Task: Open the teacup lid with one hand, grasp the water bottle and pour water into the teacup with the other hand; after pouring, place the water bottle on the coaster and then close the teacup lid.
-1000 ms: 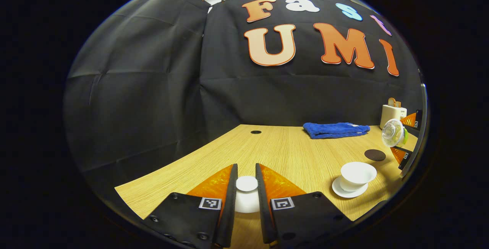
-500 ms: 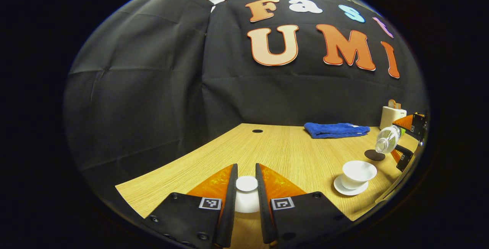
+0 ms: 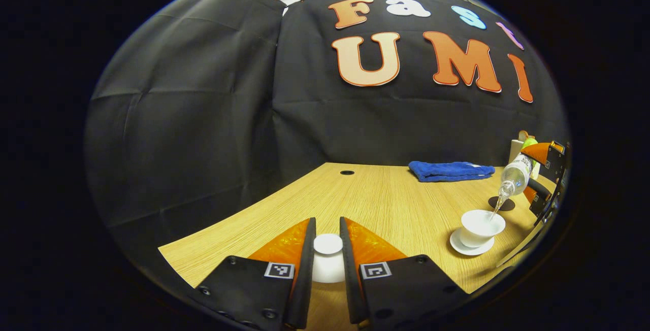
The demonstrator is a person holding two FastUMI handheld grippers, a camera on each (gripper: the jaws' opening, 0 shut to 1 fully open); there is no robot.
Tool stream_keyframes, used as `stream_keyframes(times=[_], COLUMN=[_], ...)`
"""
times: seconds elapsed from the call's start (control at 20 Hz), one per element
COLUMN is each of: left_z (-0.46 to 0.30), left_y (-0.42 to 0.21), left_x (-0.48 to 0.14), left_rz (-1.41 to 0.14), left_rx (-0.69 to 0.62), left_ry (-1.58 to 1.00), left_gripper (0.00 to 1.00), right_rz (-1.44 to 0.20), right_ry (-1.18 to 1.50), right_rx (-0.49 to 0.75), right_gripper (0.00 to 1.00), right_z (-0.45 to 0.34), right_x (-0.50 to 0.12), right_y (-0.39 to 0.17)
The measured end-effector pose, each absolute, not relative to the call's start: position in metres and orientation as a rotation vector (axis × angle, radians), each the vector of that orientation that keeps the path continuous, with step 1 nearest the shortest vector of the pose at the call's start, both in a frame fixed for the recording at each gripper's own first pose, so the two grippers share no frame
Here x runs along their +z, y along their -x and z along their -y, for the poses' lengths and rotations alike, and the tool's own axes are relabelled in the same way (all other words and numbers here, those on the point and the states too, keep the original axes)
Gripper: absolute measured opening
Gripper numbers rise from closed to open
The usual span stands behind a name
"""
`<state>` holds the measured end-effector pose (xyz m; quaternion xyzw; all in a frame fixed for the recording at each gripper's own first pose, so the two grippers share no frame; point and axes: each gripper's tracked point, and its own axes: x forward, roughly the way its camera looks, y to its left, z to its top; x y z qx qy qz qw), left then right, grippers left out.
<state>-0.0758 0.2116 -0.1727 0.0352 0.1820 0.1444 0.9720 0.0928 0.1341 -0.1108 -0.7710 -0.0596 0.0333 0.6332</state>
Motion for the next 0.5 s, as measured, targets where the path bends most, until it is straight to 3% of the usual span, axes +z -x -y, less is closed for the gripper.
stream_keyframes(times=[0.45, 0.5], left_z=[-0.212, -0.212], left_y=[0.072, 0.072], left_x=[-0.165, -0.164], left_rz=[-0.352, -0.353], left_rx=[0.27, 0.268], left_ry=[-0.079, -0.081], left_gripper=[0.33, 0.33], right_rz=[0.229, 0.244], right_ry=[1.864, 1.873], right_rx=[0.076, 0.067], right_gripper=[0.62, 0.65], right_z=[-0.137, -0.137], right_x=[-0.088, -0.087], right_y=[-0.103, -0.104])
